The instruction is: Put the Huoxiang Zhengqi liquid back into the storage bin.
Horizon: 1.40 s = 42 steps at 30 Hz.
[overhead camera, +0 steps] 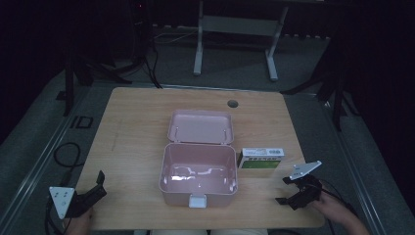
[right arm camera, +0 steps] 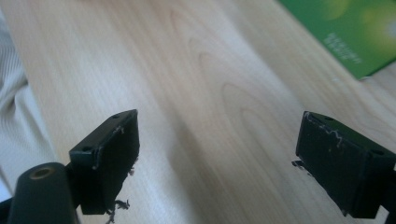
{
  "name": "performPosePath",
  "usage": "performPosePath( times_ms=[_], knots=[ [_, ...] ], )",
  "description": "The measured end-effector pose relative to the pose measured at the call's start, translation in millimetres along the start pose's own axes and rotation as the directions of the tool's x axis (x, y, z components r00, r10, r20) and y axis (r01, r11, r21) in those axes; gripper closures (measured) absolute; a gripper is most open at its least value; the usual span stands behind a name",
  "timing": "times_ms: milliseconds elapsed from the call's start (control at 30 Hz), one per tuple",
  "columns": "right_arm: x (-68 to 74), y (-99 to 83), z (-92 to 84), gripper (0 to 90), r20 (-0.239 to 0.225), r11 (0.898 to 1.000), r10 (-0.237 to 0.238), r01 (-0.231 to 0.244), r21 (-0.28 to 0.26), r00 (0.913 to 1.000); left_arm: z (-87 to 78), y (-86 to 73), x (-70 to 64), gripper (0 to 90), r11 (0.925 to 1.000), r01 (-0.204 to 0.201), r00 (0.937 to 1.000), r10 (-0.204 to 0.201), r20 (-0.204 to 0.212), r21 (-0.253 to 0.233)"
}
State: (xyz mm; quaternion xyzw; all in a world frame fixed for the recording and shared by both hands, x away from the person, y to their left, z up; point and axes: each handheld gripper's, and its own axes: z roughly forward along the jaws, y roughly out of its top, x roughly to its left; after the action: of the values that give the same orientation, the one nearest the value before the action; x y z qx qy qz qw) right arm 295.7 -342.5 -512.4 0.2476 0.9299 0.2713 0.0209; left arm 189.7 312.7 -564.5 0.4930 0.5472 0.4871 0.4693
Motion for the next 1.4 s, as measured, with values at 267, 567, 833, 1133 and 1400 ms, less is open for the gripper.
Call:
performPosePath(
  times_ms=[267,567,833,1133,1400],
  knots=[
    [5.5,21.3,1.8,14.1,-0.019,0.978,-0.085,0.087,0.190,0.9962,0.5,-0.1,-0.6,1.1,1.0000,-0.006,1.0000,0.006,0.005,0.003],
    [15.3,57.4,5.7,14.1,-0.084,0.906,-0.182,0.200,0.373,0.9797,1.5,-0.6,-3.7,1.1,0.9993,-0.034,0.9993,0.034,0.014,0.016],
    [26.8,78.7,14.9,13.0,-0.161,0.811,-0.261,0.307,0.499,0.9518,1.3,-0.7,-3.5,1.1,0.9994,-0.032,0.9994,0.032,0.014,0.013],
    [30.9,108.5,15.2,15.9,-0.190,0.727,-0.351,0.395,0.562,0.9169,1.5,-1.2,-5.0,1.1,0.9989,-0.045,0.9989,0.045,0.012,0.014],
    [28.1,134.7,4.1,16.0,-0.190,0.733,-0.392,0.430,0.526,0.9002,1.4,-1.3,-5.3,1.1,0.9987,-0.049,0.9987,0.049,0.012,0.015]
  ],
)
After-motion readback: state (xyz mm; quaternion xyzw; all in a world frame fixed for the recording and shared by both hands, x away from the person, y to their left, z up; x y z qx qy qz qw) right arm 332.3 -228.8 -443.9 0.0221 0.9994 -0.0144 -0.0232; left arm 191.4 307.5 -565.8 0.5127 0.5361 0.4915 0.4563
